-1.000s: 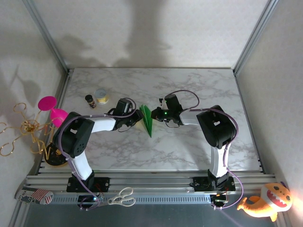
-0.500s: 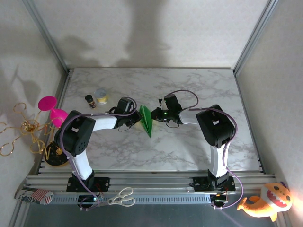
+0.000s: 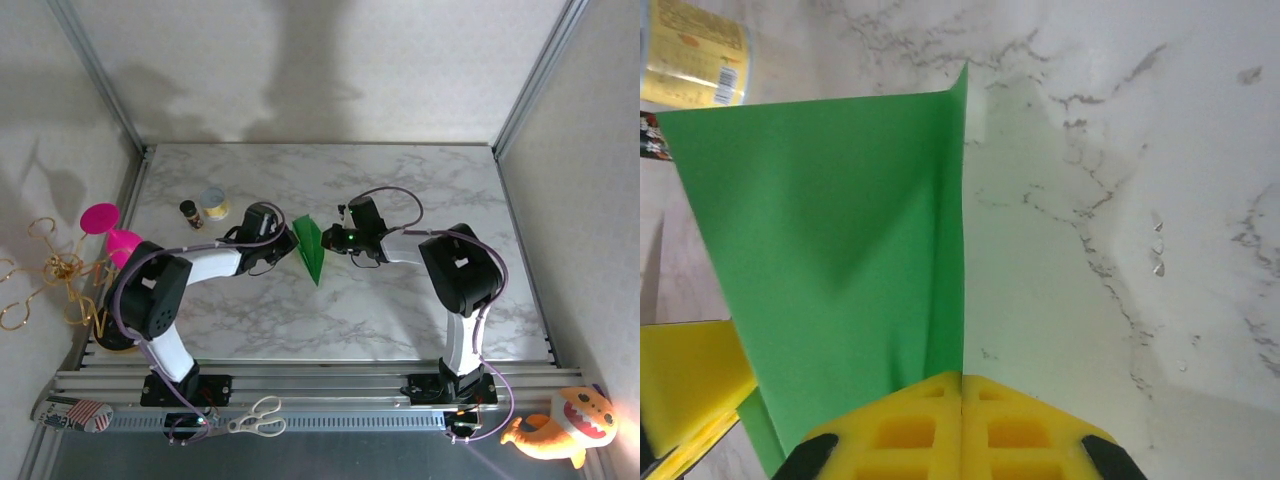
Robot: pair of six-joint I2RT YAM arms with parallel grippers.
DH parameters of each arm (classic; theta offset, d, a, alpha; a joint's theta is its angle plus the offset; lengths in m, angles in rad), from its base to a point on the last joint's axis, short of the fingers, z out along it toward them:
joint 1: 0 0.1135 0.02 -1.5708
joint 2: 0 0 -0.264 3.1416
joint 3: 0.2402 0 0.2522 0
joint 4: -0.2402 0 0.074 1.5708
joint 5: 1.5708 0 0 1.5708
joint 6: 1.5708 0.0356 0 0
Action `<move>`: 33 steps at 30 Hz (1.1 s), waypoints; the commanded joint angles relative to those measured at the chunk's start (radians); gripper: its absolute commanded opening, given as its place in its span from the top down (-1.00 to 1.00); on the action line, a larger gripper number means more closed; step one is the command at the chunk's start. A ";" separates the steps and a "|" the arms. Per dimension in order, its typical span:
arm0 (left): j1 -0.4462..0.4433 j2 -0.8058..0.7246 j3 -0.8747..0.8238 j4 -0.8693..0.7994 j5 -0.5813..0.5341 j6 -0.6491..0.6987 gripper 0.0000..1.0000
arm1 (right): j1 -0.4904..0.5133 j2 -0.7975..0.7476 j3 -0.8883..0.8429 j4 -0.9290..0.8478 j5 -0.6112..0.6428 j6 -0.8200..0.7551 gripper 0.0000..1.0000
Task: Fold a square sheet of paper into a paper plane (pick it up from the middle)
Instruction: Move the paper plane to the top-center of the table.
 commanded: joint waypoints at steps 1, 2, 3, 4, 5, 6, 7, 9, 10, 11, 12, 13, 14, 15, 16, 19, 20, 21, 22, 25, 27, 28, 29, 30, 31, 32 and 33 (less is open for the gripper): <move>0.013 -0.025 -0.044 0.069 -0.029 -0.040 1.00 | -0.012 -0.027 -0.030 0.042 0.038 0.030 0.92; 0.015 -0.020 -0.052 0.081 -0.024 -0.045 1.00 | -0.013 -0.025 -0.034 0.048 0.038 0.037 0.92; 0.016 -0.016 -0.059 0.087 -0.023 -0.049 1.00 | -0.013 -0.025 -0.037 0.056 0.040 0.044 0.91; 0.017 -0.013 -0.064 0.086 -0.022 -0.051 1.00 | -0.013 -0.022 -0.039 0.058 0.040 0.048 0.90; 0.018 -0.008 -0.069 0.087 -0.019 -0.054 1.00 | -0.013 -0.020 -0.041 0.058 0.040 0.053 0.90; 0.018 -0.002 -0.073 0.086 -0.015 -0.057 1.00 | -0.014 -0.017 -0.043 0.061 0.039 0.057 0.90; 0.018 0.002 -0.075 0.115 -0.015 -0.058 1.00 | -0.013 -0.015 -0.046 0.063 0.039 0.062 0.89; 0.020 0.010 -0.080 0.122 -0.016 -0.063 1.00 | -0.013 -0.015 -0.057 0.070 0.043 0.074 0.88; 0.019 0.015 -0.082 0.124 -0.017 -0.064 1.00 | -0.014 -0.014 -0.061 0.073 0.044 0.079 0.88; 0.020 0.019 -0.082 0.124 -0.018 -0.066 1.00 | -0.013 -0.012 -0.065 0.072 0.045 0.085 0.88; 0.020 0.023 -0.084 0.129 -0.016 -0.067 1.00 | -0.013 -0.009 -0.068 0.070 0.049 0.091 0.88; 0.020 0.027 -0.086 0.132 -0.014 -0.068 1.00 | -0.014 -0.008 -0.071 0.069 0.051 0.096 0.87; 0.020 0.033 -0.088 0.131 -0.015 -0.066 1.00 | -0.014 -0.006 -0.076 0.070 0.055 0.104 0.86; 0.020 0.038 -0.088 0.129 -0.015 -0.068 0.99 | -0.013 -0.004 -0.081 0.072 0.056 0.113 0.86; 0.020 0.042 -0.090 0.126 -0.017 -0.067 0.99 | -0.014 -0.003 -0.085 0.073 0.058 0.118 0.86; 0.020 0.052 -0.096 0.125 -0.019 -0.065 1.00 | -0.013 0.000 -0.096 0.076 0.064 0.132 0.86; 0.020 0.053 -0.097 0.124 -0.020 -0.064 1.00 | -0.014 -0.001 -0.100 0.077 0.067 0.136 0.86; 0.020 0.055 -0.099 0.123 -0.021 -0.064 1.00 | -0.014 0.001 -0.102 0.080 0.067 0.139 0.86; 0.022 0.057 -0.100 0.123 -0.023 -0.063 1.00 | -0.013 -0.001 -0.104 0.080 0.068 0.141 0.86; 0.021 0.061 -0.103 0.118 -0.030 -0.065 1.00 | -0.013 -0.001 -0.110 0.077 0.075 0.150 0.88; 0.023 0.065 -0.105 0.109 -0.037 -0.065 1.00 | -0.013 0.002 -0.111 0.072 0.080 0.159 0.91; 0.023 0.064 -0.106 0.106 -0.042 -0.068 1.00 | -0.014 0.003 -0.114 0.069 0.083 0.165 0.91; 0.023 0.063 -0.112 0.107 -0.045 -0.072 1.00 | -0.014 0.003 -0.117 0.070 0.083 0.169 0.91; 0.024 0.062 -0.114 0.107 -0.048 -0.075 1.00 | -0.013 0.005 -0.117 0.072 0.084 0.172 0.92; 0.025 0.061 -0.116 0.107 -0.049 -0.075 1.00 | -0.014 0.005 -0.117 0.070 0.085 0.175 0.92; 0.026 0.061 -0.117 0.106 -0.050 -0.078 1.00 | -0.013 0.006 -0.117 0.065 0.086 0.179 0.92; 0.026 0.060 -0.119 0.105 -0.052 -0.079 0.98 | -0.013 0.008 -0.116 0.063 0.085 0.179 0.92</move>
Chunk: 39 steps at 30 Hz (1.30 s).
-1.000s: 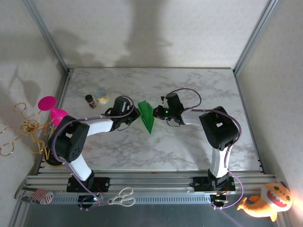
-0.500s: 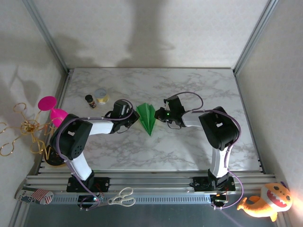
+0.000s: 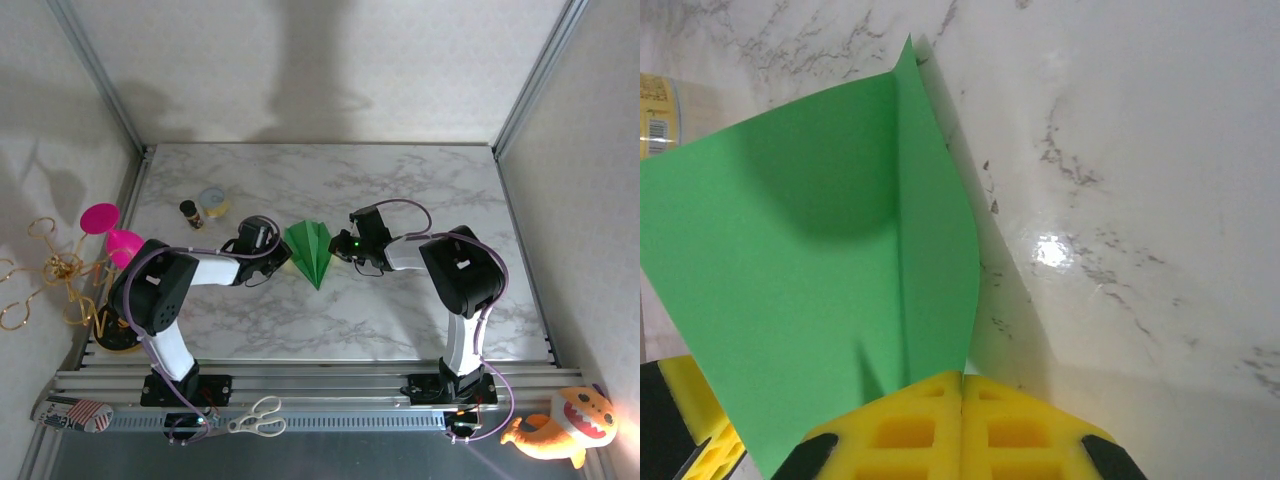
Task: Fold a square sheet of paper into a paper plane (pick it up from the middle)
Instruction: Move the paper plane to the top-center of the table.
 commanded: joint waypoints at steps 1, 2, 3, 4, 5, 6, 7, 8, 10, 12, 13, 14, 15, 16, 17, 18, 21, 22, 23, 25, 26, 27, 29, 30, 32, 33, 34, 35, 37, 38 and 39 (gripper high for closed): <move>0.009 0.009 -0.010 0.000 -0.028 -0.019 0.96 | -0.006 0.016 -0.015 0.000 0.015 0.021 0.92; 0.012 0.005 -0.009 0.000 -0.025 -0.021 0.91 | -0.006 0.016 -0.014 0.002 0.009 0.021 0.92; 0.010 -0.003 -0.008 0.002 -0.020 -0.021 0.85 | -0.006 0.016 -0.012 0.003 0.003 0.018 0.91; 0.011 -0.012 -0.006 0.002 -0.016 -0.020 0.80 | -0.006 0.015 -0.009 0.003 0.000 0.018 0.92; 0.011 -0.027 -0.004 -0.002 -0.009 -0.019 0.74 | -0.005 0.012 -0.005 0.003 -0.004 0.015 0.91; 0.011 -0.047 0.000 -0.004 0.000 -0.016 0.67 | -0.006 0.010 -0.001 0.005 -0.014 0.011 0.91; 0.011 -0.065 0.004 -0.008 0.007 -0.013 0.59 | -0.006 0.008 0.004 0.004 -0.024 0.007 0.90; 0.012 -0.089 0.010 -0.021 0.010 -0.007 0.53 | -0.006 0.006 0.010 0.001 -0.030 0.004 0.90; 0.010 -0.134 0.019 -0.067 0.008 0.007 0.44 | -0.003 0.002 0.018 0.000 -0.040 -0.002 0.89; 0.005 -0.182 0.019 -0.101 0.004 0.020 0.39 | -0.003 -0.001 0.024 -0.003 -0.047 -0.006 0.88; 0.001 -0.200 0.016 -0.106 0.005 0.022 0.38 | -0.001 -0.001 0.028 -0.006 -0.048 -0.007 0.88; -0.006 -0.217 0.014 -0.114 0.006 0.021 0.38 | -0.001 -0.002 0.029 -0.006 -0.049 -0.007 0.88; -0.015 -0.227 0.010 -0.117 0.007 0.018 0.38 | -0.002 -0.004 0.029 -0.006 -0.049 -0.006 0.87; -0.027 -0.234 0.007 -0.120 0.011 0.014 0.37 | 0.000 -0.003 0.031 -0.006 -0.050 -0.007 0.87; -0.040 -0.236 0.002 -0.115 0.013 0.006 0.38 | 0.001 -0.003 0.032 -0.008 -0.051 -0.007 0.87; -0.052 -0.233 -0.001 -0.108 0.017 0.000 0.38 | 0.002 -0.003 0.032 -0.009 -0.052 -0.005 0.87; -0.079 -0.207 0.002 -0.093 0.018 -0.004 0.38 | 0.002 -0.005 0.031 -0.009 -0.052 -0.003 0.87; -0.084 -0.191 0.007 -0.092 0.020 -0.004 0.39 | 0.002 -0.006 0.032 -0.009 -0.053 -0.003 0.87; -0.088 -0.177 0.014 -0.088 0.023 -0.002 0.39 | 0.003 -0.005 0.032 -0.010 -0.052 -0.003 0.87; -0.095 -0.145 0.034 -0.091 0.031 0.007 0.40 | 0.004 -0.005 0.034 -0.014 -0.053 -0.005 0.87; -0.099 -0.128 0.047 -0.096 0.033 0.014 0.41 | 0.004 -0.004 0.035 -0.014 -0.053 -0.006 0.87; -0.101 -0.113 0.059 -0.107 0.033 0.024 0.40 | 0.003 -0.004 0.034 -0.014 -0.052 -0.007 0.87; -0.109 -0.080 0.091 -0.133 0.038 0.049 0.41 | 0.003 -0.002 0.035 -0.014 -0.052 -0.007 0.86; -0.111 -0.068 0.101 -0.142 0.038 0.057 0.41 | 0.004 -0.002 0.035 -0.015 -0.052 -0.006 0.87; -0.118 -0.047 0.115 -0.137 0.049 0.065 0.41 | 0.005 -0.002 0.035 -0.014 -0.053 -0.007 0.87; -0.121 -0.039 0.119 -0.136 0.051 0.067 0.42 | 0.005 -0.002 0.035 -0.016 -0.053 -0.006 0.87; -0.124 -0.034 0.124 -0.141 0.051 0.069 0.42 | 0.006 -0.002 0.035 -0.015 -0.053 -0.005 0.87; -0.124 -0.027 0.127 -0.148 0.051 0.070 0.43 | 0.005 -0.002 0.034 -0.015 -0.053 -0.005 0.87; -0.128 -0.021 0.127 -0.151 0.051 0.071 0.44 | 0.005 -0.003 0.034 -0.017 -0.051 -0.006 0.87; -0.130 -0.019 0.127 -0.157 0.049 0.073 0.44 | 0.005 -0.004 0.034 -0.016 -0.050 -0.007 0.87; -0.130 -0.020 0.127 -0.164 0.045 0.075 0.44 | 0.006 -0.002 0.035 -0.016 -0.052 -0.007 0.86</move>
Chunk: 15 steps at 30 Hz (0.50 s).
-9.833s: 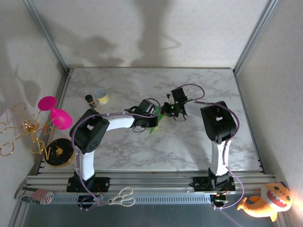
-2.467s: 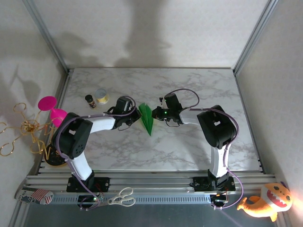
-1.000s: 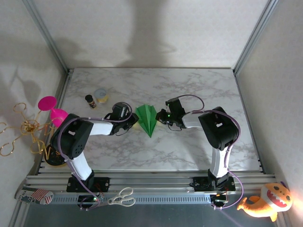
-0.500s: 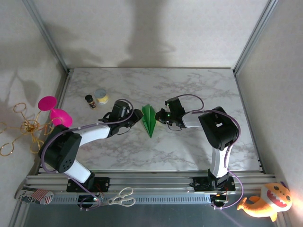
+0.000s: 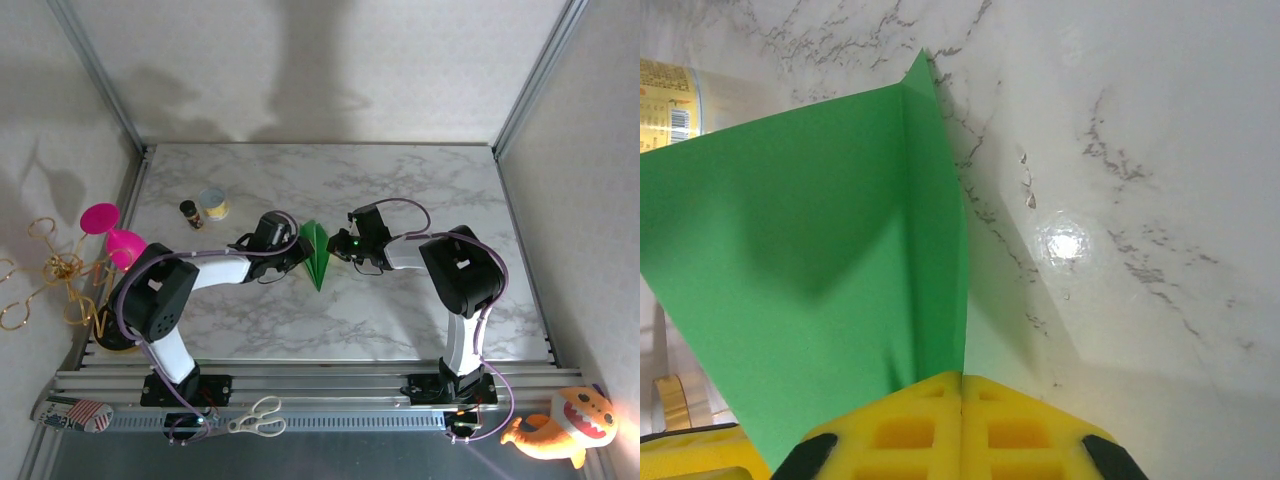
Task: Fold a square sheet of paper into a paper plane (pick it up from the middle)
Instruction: Move the paper plane to the top-center of the table.
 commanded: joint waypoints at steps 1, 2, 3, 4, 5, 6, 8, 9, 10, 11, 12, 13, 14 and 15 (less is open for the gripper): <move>-0.009 0.012 0.019 -0.051 0.004 0.026 0.43 | 0.004 -0.002 0.022 -0.015 -0.016 -0.007 0.87; -0.011 0.011 0.021 -0.059 -0.004 0.032 0.42 | 0.004 -0.002 0.023 -0.014 -0.016 -0.007 0.86; -0.011 0.010 0.021 -0.066 -0.010 0.037 0.41 | 0.004 -0.001 0.024 -0.013 -0.017 -0.007 0.87; -0.011 0.006 0.022 -0.074 -0.018 0.041 0.40 | 0.004 -0.001 0.024 -0.013 -0.016 -0.007 0.86; -0.012 0.004 0.024 -0.082 -0.026 0.045 0.39 | 0.003 0.000 0.024 -0.013 -0.017 -0.008 0.86; -0.012 0.001 0.027 -0.091 -0.033 0.051 0.38 | 0.004 -0.001 0.024 -0.013 -0.018 -0.008 0.86; -0.018 -0.004 0.034 -0.113 -0.048 0.058 0.35 | 0.004 -0.001 0.024 -0.013 -0.016 -0.009 0.86; -0.024 -0.007 0.035 -0.119 -0.058 0.060 0.34 | 0.005 -0.001 0.025 -0.015 -0.017 -0.009 0.86; -0.028 -0.011 0.036 -0.124 -0.066 0.060 0.33 | 0.004 -0.001 0.025 -0.015 -0.016 -0.008 0.86; -0.029 -0.015 0.036 -0.126 -0.069 0.059 0.32 | 0.003 0.000 0.025 -0.015 -0.017 -0.009 0.86; -0.032 -0.015 0.038 -0.129 -0.069 0.057 0.32 | 0.004 0.001 0.025 -0.015 -0.016 -0.009 0.86; -0.035 -0.015 0.038 -0.132 -0.068 0.053 0.32 | 0.004 0.000 0.025 -0.015 -0.018 -0.009 0.86; -0.039 -0.015 0.038 -0.132 -0.064 0.049 0.32 | 0.003 0.002 0.027 -0.015 -0.018 -0.009 0.86; -0.043 -0.016 0.036 -0.133 -0.058 0.042 0.32 | 0.003 0.003 0.027 -0.016 -0.017 -0.008 0.86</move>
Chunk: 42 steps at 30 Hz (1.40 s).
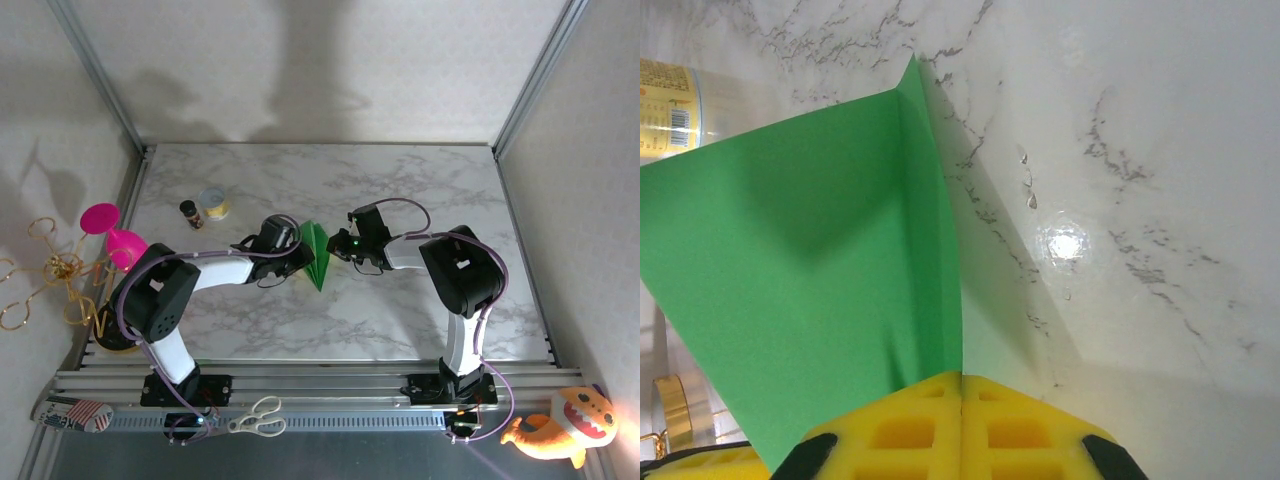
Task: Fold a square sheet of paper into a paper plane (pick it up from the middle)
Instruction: Move the paper plane to the top-center of the table.
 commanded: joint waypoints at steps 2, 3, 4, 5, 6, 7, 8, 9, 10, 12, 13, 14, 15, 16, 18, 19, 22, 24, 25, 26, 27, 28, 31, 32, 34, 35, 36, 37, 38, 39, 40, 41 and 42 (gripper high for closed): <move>-0.029 -0.023 0.019 -0.026 -0.010 -0.013 0.32 | 0.004 0.004 0.027 -0.016 -0.017 -0.009 0.86; -0.037 -0.027 0.016 -0.025 -0.008 -0.022 0.32 | 0.004 0.004 0.027 -0.016 -0.016 -0.008 0.86; -0.045 -0.030 0.014 -0.025 -0.007 -0.028 0.31 | 0.003 0.003 0.027 -0.017 -0.016 -0.008 0.86; -0.050 -0.032 0.013 -0.025 -0.008 -0.033 0.31 | 0.003 0.004 0.026 -0.016 -0.016 -0.007 0.86; -0.057 -0.032 0.012 -0.023 -0.009 -0.040 0.31 | 0.004 0.003 0.027 -0.016 -0.016 -0.007 0.86; -0.063 -0.030 0.011 -0.020 -0.006 -0.044 0.31 | 0.004 0.005 0.027 -0.014 -0.016 -0.007 0.86; -0.067 -0.029 0.009 -0.017 -0.006 -0.049 0.31 | 0.004 0.005 0.028 -0.014 -0.016 -0.007 0.86; -0.071 -0.028 0.009 -0.016 -0.007 -0.053 0.31 | 0.005 0.005 0.029 -0.014 -0.016 -0.006 0.86; -0.075 -0.026 0.009 -0.016 -0.007 -0.056 0.31 | 0.004 0.005 0.029 -0.014 -0.016 -0.007 0.86; -0.079 -0.030 0.009 -0.020 -0.013 -0.061 0.31 | 0.004 0.007 0.030 -0.016 -0.016 -0.007 0.86; -0.082 -0.033 0.007 -0.024 -0.016 -0.064 0.31 | 0.004 0.007 0.032 -0.017 -0.017 -0.009 0.86; -0.085 -0.037 0.007 -0.030 -0.022 -0.066 0.31 | 0.004 0.007 0.031 -0.017 -0.017 -0.009 0.87; -0.090 -0.041 0.005 -0.033 -0.030 -0.068 0.31 | 0.004 0.006 0.032 -0.017 -0.016 -0.009 0.87; -0.093 -0.043 0.003 -0.033 -0.034 -0.071 0.31 | 0.005 0.005 0.031 -0.017 -0.016 -0.009 0.87; -0.098 -0.043 0.004 -0.036 -0.036 -0.073 0.30 | 0.004 0.005 0.030 -0.016 -0.016 -0.009 0.87; -0.100 -0.042 0.004 -0.036 -0.039 -0.075 0.30 | 0.003 0.005 0.032 -0.016 -0.017 -0.007 0.87; -0.101 -0.041 0.004 -0.027 -0.053 -0.073 0.31 | 0.004 0.004 0.029 -0.013 -0.016 -0.006 0.87; -0.101 -0.029 0.028 -0.050 -0.071 -0.052 0.31 | 0.005 0.006 0.030 -0.014 -0.020 -0.007 0.87; -0.101 -0.022 0.041 -0.066 -0.084 -0.041 0.32 | 0.005 0.004 0.032 -0.015 -0.019 -0.007 0.87; -0.101 -0.014 0.049 -0.075 -0.091 -0.033 0.34 | 0.005 0.003 0.031 -0.016 -0.020 -0.007 0.87; -0.101 -0.006 0.057 -0.082 -0.098 -0.023 0.36 | 0.005 0.000 0.030 -0.016 -0.022 -0.008 0.87; -0.101 0.000 0.065 -0.093 -0.105 -0.017 0.37 | 0.005 -0.004 0.030 -0.017 -0.022 -0.008 0.87; -0.101 0.015 0.080 -0.104 -0.109 0.018 0.25 | 0.005 -0.013 0.030 -0.023 -0.025 -0.012 0.87; -0.103 0.019 0.087 -0.110 -0.108 0.033 0.21 | 0.006 -0.016 0.030 -0.025 -0.026 -0.011 0.87; -0.104 0.030 0.103 -0.124 -0.109 0.061 0.14 | 0.005 -0.020 0.034 -0.029 -0.033 -0.012 0.87; -0.104 0.034 0.113 -0.135 -0.109 0.072 0.13 | 0.005 -0.023 0.037 -0.033 -0.037 -0.012 0.87; -0.104 0.039 0.121 -0.148 -0.114 0.083 0.12 | 0.006 -0.027 0.039 -0.037 -0.039 -0.013 0.87; -0.104 0.044 0.127 -0.155 -0.118 0.090 0.11 | 0.006 -0.029 0.041 -0.039 -0.042 -0.013 0.87; -0.104 0.047 0.133 -0.163 -0.122 0.096 0.11 | 0.007 -0.033 0.045 -0.044 -0.044 -0.015 0.87; -0.104 0.050 0.136 -0.169 -0.125 0.101 0.11 | 0.007 -0.037 0.048 -0.047 -0.047 -0.016 0.87; -0.104 0.052 0.138 -0.169 -0.126 0.106 0.12 | 0.007 -0.039 0.051 -0.050 -0.048 -0.016 0.87; -0.106 0.055 0.140 -0.169 -0.123 0.109 0.12 | 0.008 -0.041 0.054 -0.054 -0.050 -0.017 0.87; -0.106 0.059 0.142 -0.169 -0.118 0.115 0.11 | 0.007 -0.044 0.057 -0.058 -0.054 -0.017 0.87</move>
